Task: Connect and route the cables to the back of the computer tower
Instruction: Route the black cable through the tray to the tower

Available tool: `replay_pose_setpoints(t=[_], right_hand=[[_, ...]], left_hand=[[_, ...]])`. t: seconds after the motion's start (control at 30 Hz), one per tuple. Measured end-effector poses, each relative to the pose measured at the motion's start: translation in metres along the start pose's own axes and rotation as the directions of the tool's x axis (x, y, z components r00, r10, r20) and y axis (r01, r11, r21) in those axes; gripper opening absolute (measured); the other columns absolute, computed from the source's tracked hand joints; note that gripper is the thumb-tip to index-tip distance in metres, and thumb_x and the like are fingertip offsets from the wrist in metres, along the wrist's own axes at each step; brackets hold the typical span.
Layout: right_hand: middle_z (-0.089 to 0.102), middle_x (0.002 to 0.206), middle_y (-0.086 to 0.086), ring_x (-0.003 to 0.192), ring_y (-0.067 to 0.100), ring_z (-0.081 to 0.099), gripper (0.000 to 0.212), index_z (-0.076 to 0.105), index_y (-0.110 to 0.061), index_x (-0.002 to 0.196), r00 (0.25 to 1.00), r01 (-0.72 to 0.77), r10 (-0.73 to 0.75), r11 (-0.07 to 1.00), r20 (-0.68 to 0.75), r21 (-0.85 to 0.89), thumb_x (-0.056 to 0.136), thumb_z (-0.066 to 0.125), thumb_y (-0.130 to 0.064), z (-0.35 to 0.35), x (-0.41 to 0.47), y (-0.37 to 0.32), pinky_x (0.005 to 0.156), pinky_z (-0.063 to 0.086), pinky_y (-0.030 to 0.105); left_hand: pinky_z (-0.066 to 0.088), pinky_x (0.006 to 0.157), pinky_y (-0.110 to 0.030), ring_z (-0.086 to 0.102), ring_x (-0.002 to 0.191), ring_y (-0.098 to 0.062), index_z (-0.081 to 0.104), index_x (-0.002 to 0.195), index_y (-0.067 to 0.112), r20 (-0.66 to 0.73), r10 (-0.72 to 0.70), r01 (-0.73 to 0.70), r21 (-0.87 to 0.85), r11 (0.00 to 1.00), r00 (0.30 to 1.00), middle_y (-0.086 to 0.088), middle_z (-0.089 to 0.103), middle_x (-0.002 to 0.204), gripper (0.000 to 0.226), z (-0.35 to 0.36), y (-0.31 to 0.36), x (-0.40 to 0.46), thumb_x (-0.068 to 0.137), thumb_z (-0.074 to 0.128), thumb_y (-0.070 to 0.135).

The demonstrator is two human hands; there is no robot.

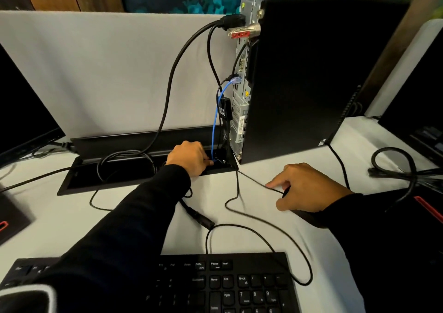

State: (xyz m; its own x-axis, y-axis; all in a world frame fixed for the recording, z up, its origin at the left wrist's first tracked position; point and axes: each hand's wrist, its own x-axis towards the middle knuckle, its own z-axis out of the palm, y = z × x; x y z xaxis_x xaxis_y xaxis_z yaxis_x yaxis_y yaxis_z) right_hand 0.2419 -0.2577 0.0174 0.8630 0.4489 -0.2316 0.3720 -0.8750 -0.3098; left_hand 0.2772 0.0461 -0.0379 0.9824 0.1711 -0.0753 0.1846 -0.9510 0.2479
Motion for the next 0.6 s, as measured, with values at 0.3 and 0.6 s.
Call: replay_pose_setpoints(t=[0.3,0.6], right_hand=[[0.060,0.100,-0.015,0.094,0.006,0.061,0.055,0.073,-0.040,0.121,0.997,-0.072,0.068,0.994,0.045,0.087,0.070,0.087,-0.028,-0.005,-0.017,0.022,0.086,0.051,0.021],[0.056,0.095,-0.016,0.090,0.004,0.059,0.047,0.075,-0.041,0.115,0.998,-0.058,0.060,0.990,-0.011,0.130,0.071,0.085,-0.026,-0.002,-0.023,0.022,0.088,0.053,0.023]], left_hand=[[0.058,0.085,-0.044,0.059,0.086,-0.024,0.074,0.101,0.022,0.001,-0.083,0.083,-0.064,0.995,0.997,-0.004,0.067,0.100,0.030,0.000,0.004,0.001,0.088,0.073,0.050],[0.054,0.086,-0.035,0.064,0.097,-0.024,0.080,0.092,0.022,0.046,-0.139,0.145,-0.155,0.977,0.989,0.000,0.070,0.097,0.042,0.003,0.003,-0.002,0.083,0.072,0.062]])
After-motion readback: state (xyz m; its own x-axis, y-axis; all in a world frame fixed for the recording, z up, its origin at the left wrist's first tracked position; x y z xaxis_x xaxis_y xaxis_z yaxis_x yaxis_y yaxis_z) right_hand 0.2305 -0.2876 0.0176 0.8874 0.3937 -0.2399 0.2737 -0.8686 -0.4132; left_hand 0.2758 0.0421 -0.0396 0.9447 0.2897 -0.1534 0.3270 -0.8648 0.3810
